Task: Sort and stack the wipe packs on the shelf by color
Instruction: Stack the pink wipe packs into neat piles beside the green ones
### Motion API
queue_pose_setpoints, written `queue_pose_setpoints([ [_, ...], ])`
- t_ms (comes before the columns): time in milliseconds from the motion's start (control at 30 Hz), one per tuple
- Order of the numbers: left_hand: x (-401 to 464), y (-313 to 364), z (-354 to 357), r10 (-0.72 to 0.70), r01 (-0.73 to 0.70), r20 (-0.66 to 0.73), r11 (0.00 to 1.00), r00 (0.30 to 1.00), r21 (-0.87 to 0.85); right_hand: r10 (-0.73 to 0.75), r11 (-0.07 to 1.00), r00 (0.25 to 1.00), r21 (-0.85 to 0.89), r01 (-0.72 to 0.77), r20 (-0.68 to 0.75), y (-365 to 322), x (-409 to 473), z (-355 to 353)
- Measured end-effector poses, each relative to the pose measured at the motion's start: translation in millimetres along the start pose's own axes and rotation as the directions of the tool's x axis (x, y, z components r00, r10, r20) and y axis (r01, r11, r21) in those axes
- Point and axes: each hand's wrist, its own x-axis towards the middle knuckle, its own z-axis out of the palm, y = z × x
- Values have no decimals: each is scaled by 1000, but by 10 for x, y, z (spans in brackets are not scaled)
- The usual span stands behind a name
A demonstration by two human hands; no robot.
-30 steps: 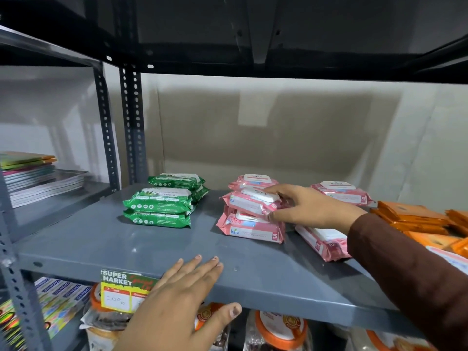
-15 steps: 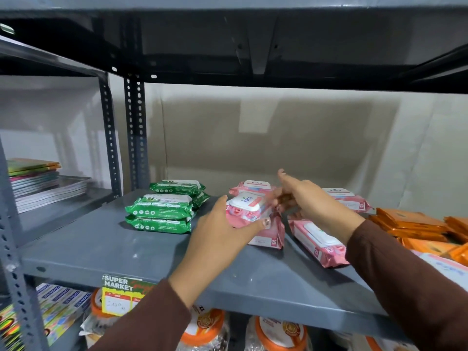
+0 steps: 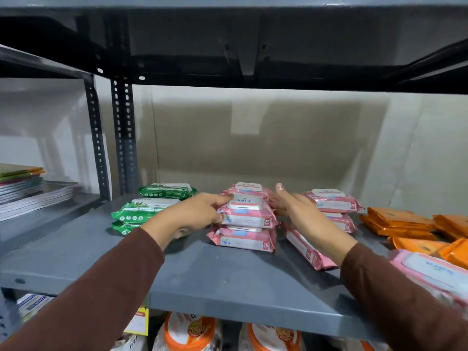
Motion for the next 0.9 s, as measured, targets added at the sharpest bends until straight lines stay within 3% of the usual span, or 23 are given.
queue_pose_setpoints([
  [200,-2,-4,103,-54,41,-30,946,998,-322,60,971,998,232,-51,-34,105,-126,110],
  [300,-58,19,160,-135,85,-35,780,990,-620,76,866,992,487,-117,102,97,-212,191],
  [400,-131,38,181,-202,118,-14,629,979,-768,79,768,982,618,-168,170,62,-222,276],
  [567,-185,72,172,-226,172,37,614,973,-771,76,752,972,628,-202,222,-4,-191,336],
  [767,-245,181,199,-194,152,20,700,981,-698,45,778,966,597,-194,254,-16,-182,414],
  [900,-270,184,238,-198,94,-90,755,976,-649,68,818,971,544,-186,230,-47,-247,374],
])
